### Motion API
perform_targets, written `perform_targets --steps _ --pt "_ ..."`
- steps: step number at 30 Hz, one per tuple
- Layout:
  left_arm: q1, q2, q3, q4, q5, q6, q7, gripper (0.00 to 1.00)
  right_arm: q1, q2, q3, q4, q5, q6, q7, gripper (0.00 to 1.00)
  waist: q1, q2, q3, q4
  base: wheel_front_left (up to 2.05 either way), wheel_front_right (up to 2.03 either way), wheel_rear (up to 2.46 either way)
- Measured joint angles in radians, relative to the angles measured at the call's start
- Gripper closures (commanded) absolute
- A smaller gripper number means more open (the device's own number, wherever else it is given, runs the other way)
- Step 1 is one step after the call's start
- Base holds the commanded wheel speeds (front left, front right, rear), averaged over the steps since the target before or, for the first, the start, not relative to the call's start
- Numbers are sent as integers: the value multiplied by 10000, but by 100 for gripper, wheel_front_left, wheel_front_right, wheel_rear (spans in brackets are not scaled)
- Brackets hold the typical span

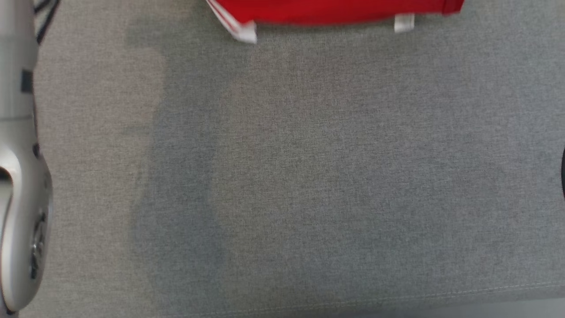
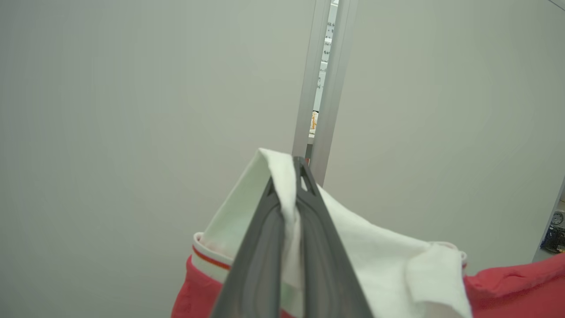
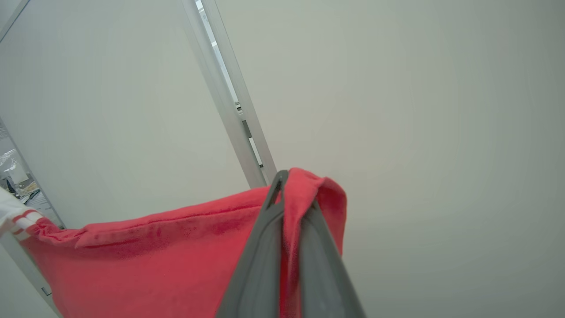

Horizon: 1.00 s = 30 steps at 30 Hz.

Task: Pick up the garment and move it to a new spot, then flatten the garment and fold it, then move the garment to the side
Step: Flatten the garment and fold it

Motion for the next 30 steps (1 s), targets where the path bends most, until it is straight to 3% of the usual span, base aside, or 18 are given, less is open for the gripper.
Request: perform_targets --steps 4,9,16,23,30 --pt "-1836 -330 -127 767 267 100 -318 100 -1641 161 276 930 -236 0 -146 100 0 0 499 -82 0 0 0" --pt "-3076 -316 -199 1582 378 140 -581 100 -2886 249 612 1553 -205 -2 -247 100 0 1 738 -227 0 0 0" --pt "-3175 -311 -157 2550 123 -205 -986 100 -2863 -67 1429 1455 309 -2 -247 100 -1 0 1098 -280 0 0 0" --pt "-1516 -408 -472 2681 -159 -443 -1553 100 -1215 -692 2548 362 976 0 -713 100 0 0 1362 -291 0 0 0" --pt "1705 -453 -575 840 -571 -476 -1858 100 1436 -1469 3344 -1350 1678 -2 -1494 100 -1 0 931 -324 0 0 0"
